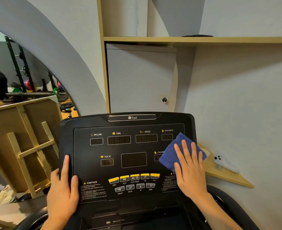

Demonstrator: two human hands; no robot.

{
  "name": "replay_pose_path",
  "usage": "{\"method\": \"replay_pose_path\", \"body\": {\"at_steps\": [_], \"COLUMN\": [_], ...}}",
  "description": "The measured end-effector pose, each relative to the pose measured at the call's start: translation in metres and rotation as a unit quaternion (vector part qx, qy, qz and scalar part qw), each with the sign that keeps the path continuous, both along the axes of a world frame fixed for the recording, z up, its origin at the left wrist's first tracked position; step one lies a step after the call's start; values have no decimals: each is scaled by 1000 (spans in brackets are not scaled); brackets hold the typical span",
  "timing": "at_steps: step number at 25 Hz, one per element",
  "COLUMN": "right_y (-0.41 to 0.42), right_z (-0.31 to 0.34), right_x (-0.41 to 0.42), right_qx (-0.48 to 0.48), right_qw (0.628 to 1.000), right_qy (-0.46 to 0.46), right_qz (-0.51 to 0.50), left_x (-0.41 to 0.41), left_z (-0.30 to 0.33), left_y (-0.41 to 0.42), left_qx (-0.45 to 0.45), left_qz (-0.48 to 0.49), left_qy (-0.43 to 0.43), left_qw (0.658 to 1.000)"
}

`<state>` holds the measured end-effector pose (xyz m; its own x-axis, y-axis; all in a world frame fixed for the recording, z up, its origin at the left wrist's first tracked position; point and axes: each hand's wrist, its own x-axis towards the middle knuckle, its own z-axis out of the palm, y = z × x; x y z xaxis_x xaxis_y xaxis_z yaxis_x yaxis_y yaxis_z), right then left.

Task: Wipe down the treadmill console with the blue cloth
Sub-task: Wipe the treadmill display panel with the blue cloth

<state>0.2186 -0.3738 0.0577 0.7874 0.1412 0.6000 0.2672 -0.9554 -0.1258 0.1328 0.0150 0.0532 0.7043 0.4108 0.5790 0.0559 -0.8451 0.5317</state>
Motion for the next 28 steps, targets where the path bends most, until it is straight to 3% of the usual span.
{"method": "replay_pose_path", "body": {"at_steps": [9, 28], "right_y": [26, 128], "right_z": [70, 94], "right_x": [49, 53], "right_qx": [13, 14], "right_qw": [998, 997], "right_qy": [-47, -72], "right_qz": [-44, -22], "left_x": [2, 7], "left_z": [0, -8], "left_y": [2, 7], "left_qx": [-16, -36], "left_qz": [-14, -29], "left_qy": [-7, -16], "left_qw": [1000, 999]}}
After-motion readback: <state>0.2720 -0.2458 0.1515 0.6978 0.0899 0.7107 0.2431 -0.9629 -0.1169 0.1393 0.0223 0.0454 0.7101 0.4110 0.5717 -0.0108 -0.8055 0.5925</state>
